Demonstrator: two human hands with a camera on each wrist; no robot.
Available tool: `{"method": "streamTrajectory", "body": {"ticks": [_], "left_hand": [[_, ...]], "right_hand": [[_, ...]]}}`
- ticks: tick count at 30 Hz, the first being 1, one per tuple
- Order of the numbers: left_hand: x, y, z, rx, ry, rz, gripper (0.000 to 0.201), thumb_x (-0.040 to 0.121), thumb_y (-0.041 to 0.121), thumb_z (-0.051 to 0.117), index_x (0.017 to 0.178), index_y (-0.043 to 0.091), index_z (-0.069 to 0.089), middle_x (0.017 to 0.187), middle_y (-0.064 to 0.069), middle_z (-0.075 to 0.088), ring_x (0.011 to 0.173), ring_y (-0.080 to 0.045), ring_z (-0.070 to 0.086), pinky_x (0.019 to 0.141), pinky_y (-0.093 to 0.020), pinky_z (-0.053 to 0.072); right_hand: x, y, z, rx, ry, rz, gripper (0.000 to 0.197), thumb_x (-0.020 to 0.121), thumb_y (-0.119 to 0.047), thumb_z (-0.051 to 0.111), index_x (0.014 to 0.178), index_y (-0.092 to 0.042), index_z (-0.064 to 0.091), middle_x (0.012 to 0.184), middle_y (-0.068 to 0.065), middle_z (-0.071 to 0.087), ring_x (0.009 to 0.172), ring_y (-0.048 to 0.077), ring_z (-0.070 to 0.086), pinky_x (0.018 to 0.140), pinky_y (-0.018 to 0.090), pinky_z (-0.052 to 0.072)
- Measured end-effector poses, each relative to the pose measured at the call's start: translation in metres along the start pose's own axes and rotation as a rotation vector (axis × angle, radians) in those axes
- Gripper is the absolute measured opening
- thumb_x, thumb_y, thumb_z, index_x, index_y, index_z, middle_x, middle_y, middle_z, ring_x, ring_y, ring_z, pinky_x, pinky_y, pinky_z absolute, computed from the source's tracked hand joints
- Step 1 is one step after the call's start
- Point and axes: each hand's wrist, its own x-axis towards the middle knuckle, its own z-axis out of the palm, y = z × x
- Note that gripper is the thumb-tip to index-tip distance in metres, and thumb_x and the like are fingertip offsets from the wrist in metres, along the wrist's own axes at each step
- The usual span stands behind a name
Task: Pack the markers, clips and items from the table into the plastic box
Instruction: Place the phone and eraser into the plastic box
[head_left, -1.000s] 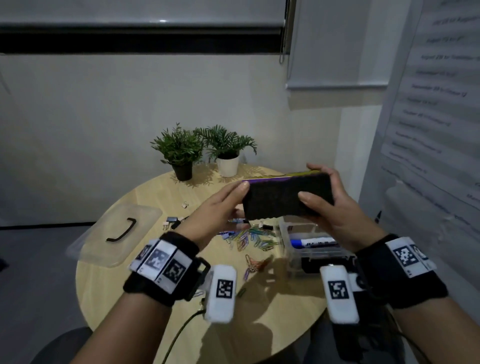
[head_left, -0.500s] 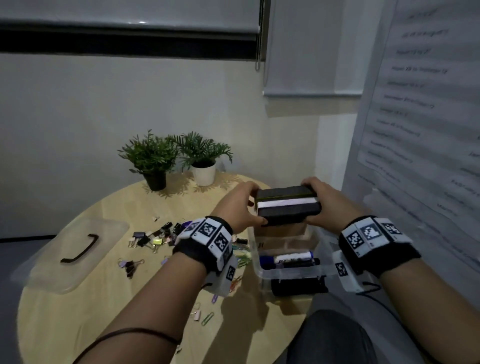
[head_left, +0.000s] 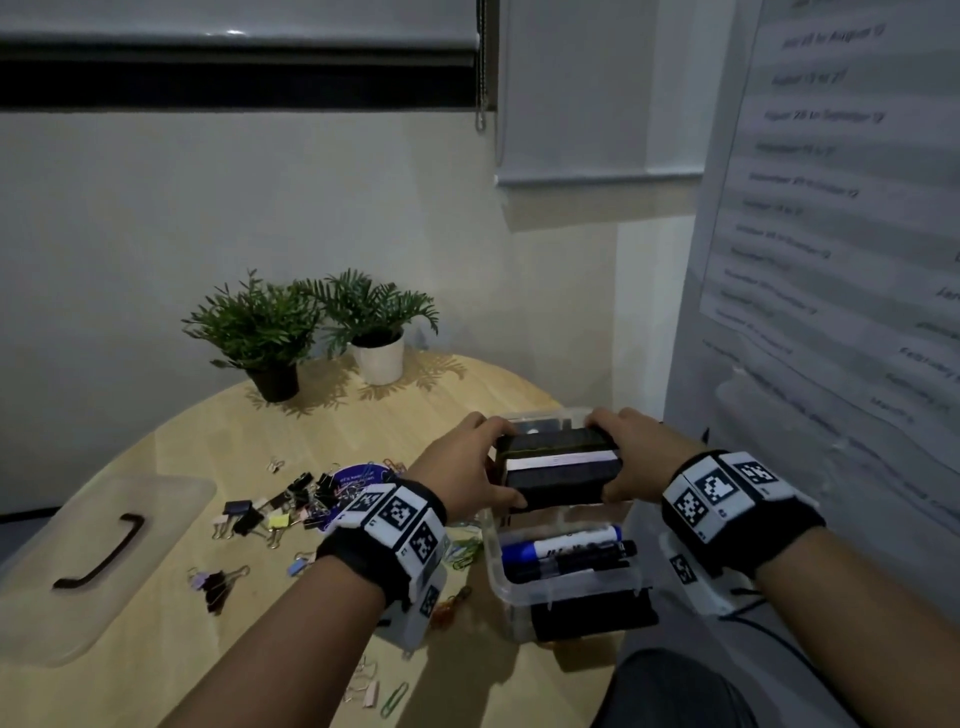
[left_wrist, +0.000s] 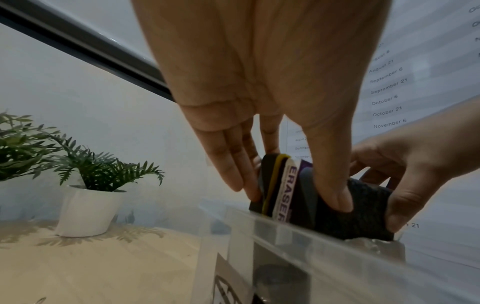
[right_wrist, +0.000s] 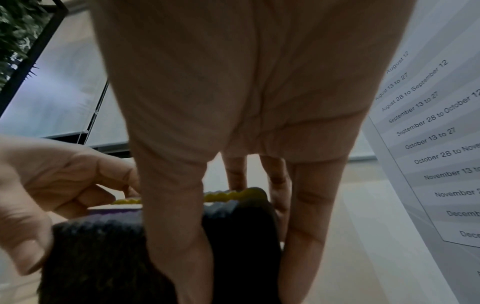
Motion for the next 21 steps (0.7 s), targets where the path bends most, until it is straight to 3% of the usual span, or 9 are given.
{"method": "streamTrajectory", "body": {"ticks": [6,12,15,17,19,21], "left_hand": [[-0.001,-0.005,0.003,0.019,-0.024,0.040,0.072,0.069,0.041,0.080,0.129,0.027,0.043,0.125,0.006,0.046,0.105,-0.016,0.059,0.087,-0.034,0.052],[-0.002,-0.014,0.011,0.074,-0.030,0.048,0.066,0.075,0.038,0.077,0.129,0.024,0.042,0.128,0.003,0.048,0.112,-0.017,0.054,0.093,-0.036,0.050],[-0.003,-0.014,0.018,0.129,0.004,0.077,0.063,0.081,0.041,0.070,0.133,0.019,0.042,0.133,0.002,0.037,0.118,-0.018,0.048,0.098,-0.035,0.047],[-0.004,-0.011,0.025,0.205,0.013,0.098,0.063,0.087,0.044,0.062,0.139,0.019,0.037,0.138,-0.001,0.031,0.123,-0.021,0.040,0.101,-0.037,0.045],[-0.007,-0.009,0.031,0.305,0.010,0.114,0.060,0.093,0.044,0.051,0.144,0.019,0.031,0.141,-0.003,0.029,0.126,-0.024,0.034,0.101,-0.038,0.044],[-0.012,-0.007,0.036,0.389,0.010,0.132,0.055,0.098,0.042,0.041,0.145,0.016,0.030,0.141,-0.005,0.032,0.126,-0.025,0.033,0.103,-0.037,0.040]], "right_hand": [[0.000,-0.001,-0.010,-0.009,-0.100,0.003,0.070,0.072,-0.018,0.076,0.132,-0.022,0.039,0.108,0.001,0.049,0.095,0.020,0.052,0.078,0.028,0.043],[0.006,-0.017,-0.007,-0.167,-0.181,0.021,0.062,0.074,-0.022,0.075,0.129,-0.019,0.046,0.124,0.007,0.058,0.110,0.025,0.058,0.086,0.032,0.047],[0.012,-0.025,-0.009,-0.225,-0.235,0.031,0.054,0.076,-0.023,0.075,0.124,-0.010,0.052,0.122,0.010,0.061,0.109,0.027,0.060,0.085,0.033,0.049],[0.015,-0.025,-0.008,-0.220,-0.249,0.044,0.051,0.074,-0.026,0.075,0.118,-0.007,0.059,0.116,0.011,0.066,0.101,0.027,0.065,0.082,0.034,0.052],[0.016,-0.024,-0.005,-0.205,-0.240,0.057,0.051,0.071,-0.032,0.073,0.113,-0.005,0.062,0.108,0.013,0.069,0.083,0.025,0.065,0.071,0.034,0.053],[0.014,-0.022,-0.002,-0.207,-0.233,0.091,0.056,0.076,-0.036,0.069,0.117,-0.002,0.054,0.103,0.013,0.067,0.076,0.023,0.057,0.062,0.029,0.045]]}}
